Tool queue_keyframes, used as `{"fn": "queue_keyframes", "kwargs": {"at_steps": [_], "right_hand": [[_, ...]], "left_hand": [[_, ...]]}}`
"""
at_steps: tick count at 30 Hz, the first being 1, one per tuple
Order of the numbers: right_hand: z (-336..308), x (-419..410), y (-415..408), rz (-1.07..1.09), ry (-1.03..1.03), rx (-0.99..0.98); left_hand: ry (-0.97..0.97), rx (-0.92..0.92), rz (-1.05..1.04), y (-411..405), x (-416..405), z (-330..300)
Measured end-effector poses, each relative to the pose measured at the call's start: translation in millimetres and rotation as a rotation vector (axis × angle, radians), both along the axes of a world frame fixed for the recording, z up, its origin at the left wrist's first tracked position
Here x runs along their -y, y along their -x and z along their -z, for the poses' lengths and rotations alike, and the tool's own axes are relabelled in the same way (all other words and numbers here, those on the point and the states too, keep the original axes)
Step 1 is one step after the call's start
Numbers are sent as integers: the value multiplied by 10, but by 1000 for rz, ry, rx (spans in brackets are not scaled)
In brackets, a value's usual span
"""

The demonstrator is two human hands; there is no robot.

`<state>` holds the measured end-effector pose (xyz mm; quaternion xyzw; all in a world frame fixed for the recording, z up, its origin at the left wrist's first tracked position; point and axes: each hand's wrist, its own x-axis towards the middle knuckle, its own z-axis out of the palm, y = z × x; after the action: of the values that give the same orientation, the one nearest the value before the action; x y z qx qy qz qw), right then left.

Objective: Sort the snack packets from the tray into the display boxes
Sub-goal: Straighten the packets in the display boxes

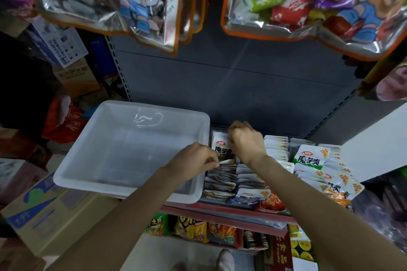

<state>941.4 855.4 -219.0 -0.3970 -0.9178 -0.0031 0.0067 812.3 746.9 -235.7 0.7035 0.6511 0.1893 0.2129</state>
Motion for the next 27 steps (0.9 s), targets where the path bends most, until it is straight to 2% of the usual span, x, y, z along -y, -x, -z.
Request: {"fn": "queue_keyframes", "kwargs": {"at_steps": [5, 10, 13, 15, 17, 19, 21, 23, 25, 27], "right_hand": [[16, 17, -23, -2, 73, -17], [-19, -5, -8, -20, 117, 20], [-35, -2, -4, -32, 163, 11], [-59, 4, -44, -47, 233, -62], [-82, 37, -122, -92, 242, -146], [-78, 85, -208, -155, 203, -166], [-51, 141, -262, -192, 211, -117], [-30, 186, -279, -195, 235, -58], [-21, 195, -281, -183, 200, -32], [-13, 194, -271, -184, 132, 3]], "left_hand": [[78, -149, 8, -59, -2, -42], [116, -112, -21, -52, -158, -101], [100, -252, -49, -67, -248, -47], [68, -331, -91, -81, -273, -41], [-2, -281, -172, -79, -256, -14], [-99, -117, -256, -95, -165, 31], [-170, 95, -272, -102, -36, 90], [-202, 209, -211, -74, 92, 141], [-170, 216, -117, -36, 215, 145], [-86, 104, -20, -35, 334, 140]]}}
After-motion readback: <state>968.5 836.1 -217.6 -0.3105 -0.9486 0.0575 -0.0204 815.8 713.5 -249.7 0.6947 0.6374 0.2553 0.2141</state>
